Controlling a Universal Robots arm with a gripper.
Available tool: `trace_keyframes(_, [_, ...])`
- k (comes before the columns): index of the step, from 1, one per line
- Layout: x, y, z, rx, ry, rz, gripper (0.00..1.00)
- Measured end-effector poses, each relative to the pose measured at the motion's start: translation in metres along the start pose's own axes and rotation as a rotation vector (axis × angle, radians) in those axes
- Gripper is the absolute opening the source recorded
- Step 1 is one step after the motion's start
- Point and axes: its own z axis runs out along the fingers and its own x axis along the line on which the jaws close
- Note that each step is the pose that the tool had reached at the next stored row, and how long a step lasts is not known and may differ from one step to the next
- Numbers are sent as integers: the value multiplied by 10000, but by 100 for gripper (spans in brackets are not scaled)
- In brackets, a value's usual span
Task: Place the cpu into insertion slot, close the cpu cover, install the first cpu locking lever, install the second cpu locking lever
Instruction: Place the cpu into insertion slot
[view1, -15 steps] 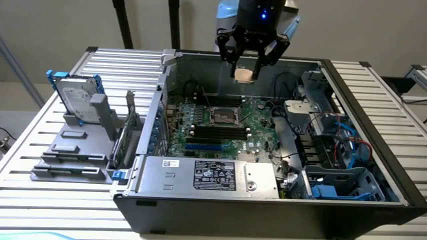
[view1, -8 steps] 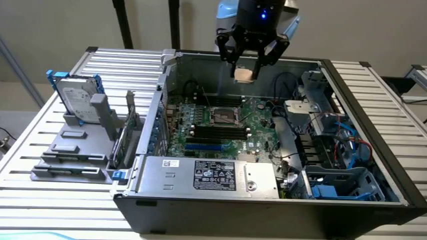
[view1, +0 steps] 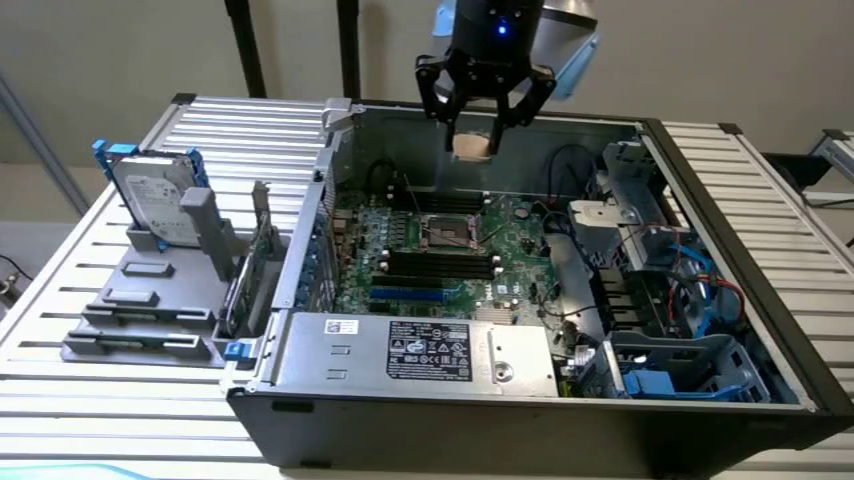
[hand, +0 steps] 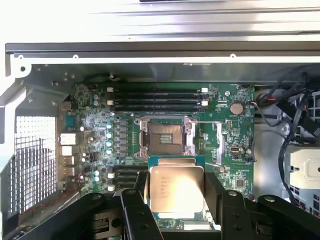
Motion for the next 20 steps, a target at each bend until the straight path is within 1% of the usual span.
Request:
trace_keyframes(4, [23,177,52,123,-12,1,55])
trace_keyframes(6, [24,266,76,205,-14,2,55])
trace_keyframes(8, [25,312,93,284,-16,7,55])
trace_keyframes(10, [25,315,98,286,-28,189,55])
trace_keyframes(20, [25,314,119,260,-135,1986,55])
